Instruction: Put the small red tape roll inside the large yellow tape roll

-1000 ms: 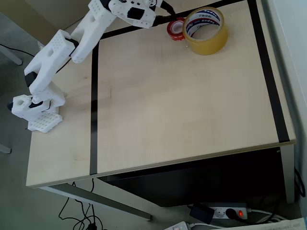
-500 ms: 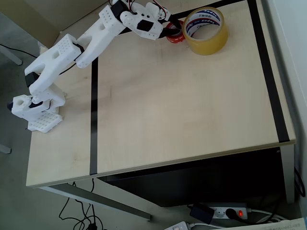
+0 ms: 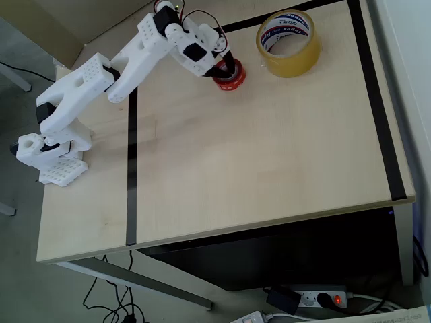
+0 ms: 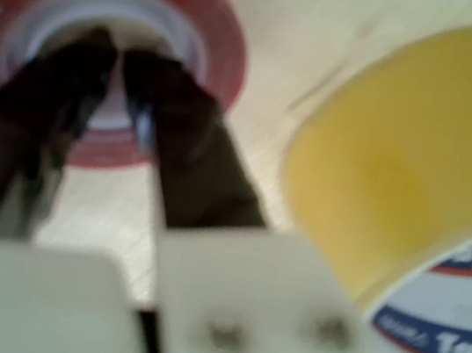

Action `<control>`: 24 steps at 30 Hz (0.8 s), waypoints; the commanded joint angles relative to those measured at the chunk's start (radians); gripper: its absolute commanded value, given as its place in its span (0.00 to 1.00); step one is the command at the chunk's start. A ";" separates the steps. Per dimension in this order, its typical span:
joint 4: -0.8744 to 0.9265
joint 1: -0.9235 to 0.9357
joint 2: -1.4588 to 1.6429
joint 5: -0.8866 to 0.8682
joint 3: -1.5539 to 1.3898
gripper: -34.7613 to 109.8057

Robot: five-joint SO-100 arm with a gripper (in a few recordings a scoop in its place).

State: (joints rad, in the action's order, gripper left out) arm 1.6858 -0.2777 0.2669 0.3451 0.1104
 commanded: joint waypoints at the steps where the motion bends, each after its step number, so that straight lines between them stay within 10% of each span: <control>1: 0.008 0.006 0.112 -0.006 0.103 0.24; 24: 0.123 -0.055 0.437 0.023 -0.322 0.38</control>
State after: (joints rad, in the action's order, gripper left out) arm 1.7917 -0.3252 0.5538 0.3559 -0.2117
